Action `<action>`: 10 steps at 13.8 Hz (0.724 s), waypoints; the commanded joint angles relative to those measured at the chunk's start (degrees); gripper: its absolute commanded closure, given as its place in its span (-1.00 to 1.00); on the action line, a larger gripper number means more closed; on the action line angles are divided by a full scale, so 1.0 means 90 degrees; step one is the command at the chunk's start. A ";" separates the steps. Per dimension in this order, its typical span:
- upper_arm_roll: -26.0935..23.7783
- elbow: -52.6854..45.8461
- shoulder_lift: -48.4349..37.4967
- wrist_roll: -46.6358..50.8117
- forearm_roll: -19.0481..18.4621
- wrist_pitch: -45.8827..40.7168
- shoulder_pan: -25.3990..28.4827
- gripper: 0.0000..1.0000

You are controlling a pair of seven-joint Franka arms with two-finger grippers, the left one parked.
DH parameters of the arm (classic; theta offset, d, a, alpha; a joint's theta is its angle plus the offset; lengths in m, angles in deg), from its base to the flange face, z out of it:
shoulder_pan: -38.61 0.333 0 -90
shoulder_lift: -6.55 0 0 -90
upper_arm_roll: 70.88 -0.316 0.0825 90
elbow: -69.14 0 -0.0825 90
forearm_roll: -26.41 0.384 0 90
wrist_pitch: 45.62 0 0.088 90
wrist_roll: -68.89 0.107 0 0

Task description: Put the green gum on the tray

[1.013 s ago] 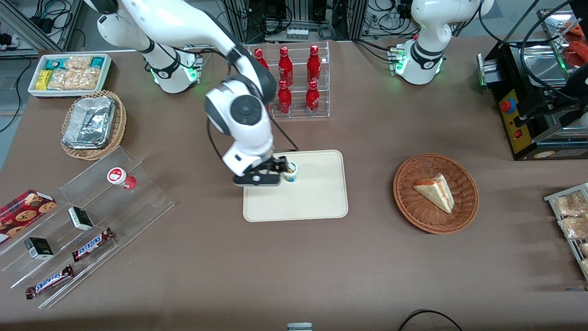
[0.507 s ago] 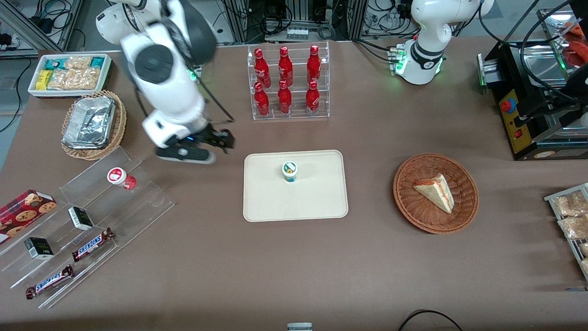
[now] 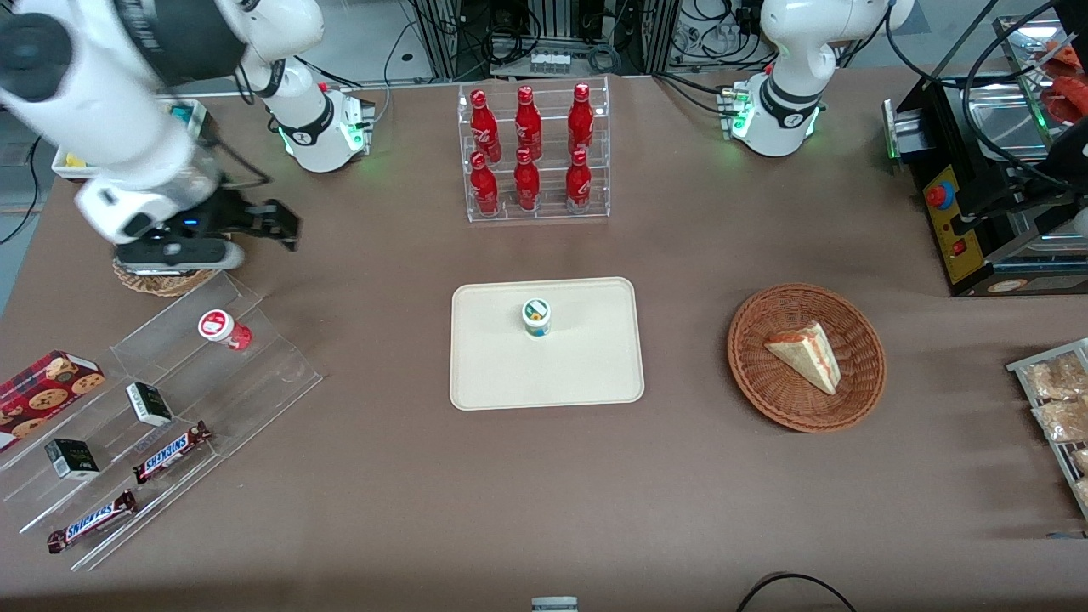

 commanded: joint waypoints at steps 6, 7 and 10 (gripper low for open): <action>0.0861 -0.0426 0.0145 -0.1359 0.0297 -0.0279 -0.0322 -1.00; 0.0900 -0.0601 0.0213 -0.1369 0.0297 -0.0308 -0.0371 -1.00; 0.0706 -0.0915 0.0506 -0.1379 0.0297 -0.0328 -0.0888 -1.00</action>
